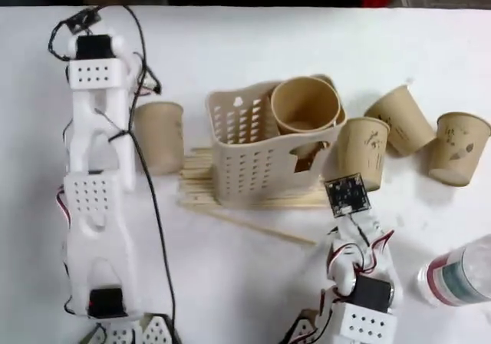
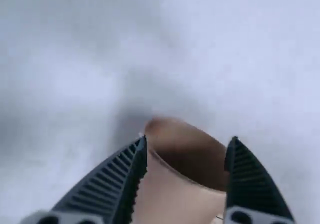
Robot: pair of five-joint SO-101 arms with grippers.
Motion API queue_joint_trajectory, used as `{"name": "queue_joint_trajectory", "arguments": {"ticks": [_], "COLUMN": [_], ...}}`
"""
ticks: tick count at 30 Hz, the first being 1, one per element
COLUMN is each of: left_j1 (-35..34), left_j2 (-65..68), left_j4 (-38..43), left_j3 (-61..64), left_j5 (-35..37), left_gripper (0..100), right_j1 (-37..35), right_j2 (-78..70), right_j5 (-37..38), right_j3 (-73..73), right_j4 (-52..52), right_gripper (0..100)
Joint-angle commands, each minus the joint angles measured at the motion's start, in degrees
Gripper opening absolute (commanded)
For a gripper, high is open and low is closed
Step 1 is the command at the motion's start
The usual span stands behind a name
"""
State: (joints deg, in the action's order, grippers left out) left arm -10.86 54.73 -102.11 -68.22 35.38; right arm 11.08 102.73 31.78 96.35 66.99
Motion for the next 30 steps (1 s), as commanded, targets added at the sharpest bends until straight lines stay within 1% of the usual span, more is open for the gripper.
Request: {"name": "queue_joint_trajectory", "arguments": {"ticks": [1, 6, 8, 11, 14, 18, 24, 28, 30], "left_j1": [0.92, 2.33, 2.68, 2.77, 2.77, 2.68, 2.95, 3.30, 4.53], "left_j2": [-1.98, -8.48, -12.35, -18.42, -23.96, -31.43, -44.26, -55.08, -61.05], "left_j4": [-0.35, -0.44, -0.35, -0.18, -0.18, -0.18, -0.18, -0.18, -0.18], "left_j3": [3.78, 18.29, 24.62, 31.56, 34.81, 38.68, 43.78, 43.43, 42.02], "left_j5": [-3.25, -7.12, -8.62, -8.88, -9.05, -12.22, -14.68, -15.03, -15.03], "left_gripper": [26, 25, 23, 15, 2, 2, 2, 2, 2], "right_j1": [-0.57, -0.57, -0.57, -0.57, -0.57, -0.57, -0.57, -0.57, -0.57], "right_j2": [0.13, 0.13, 0.13, 0.13, 0.13, 0.13, 0.13, 0.13, 0.13], "right_j5": [-0.18, -0.18, -0.18, -0.18, -0.18, -0.18, -0.18, -0.18, -0.18], "right_j3": [0.53, 0.53, 0.53, 0.53, 0.53, 0.53, 0.53, 0.53, 0.53], "right_j4": [-0.84, -0.84, -0.84, -0.84, -0.84, -0.84, -0.84, -0.84, -0.84], "right_gripper": [4.6, 4.6, 4.6, 4.6, 4.6, 4.6, 4.6, 4.6, 4.6]}}
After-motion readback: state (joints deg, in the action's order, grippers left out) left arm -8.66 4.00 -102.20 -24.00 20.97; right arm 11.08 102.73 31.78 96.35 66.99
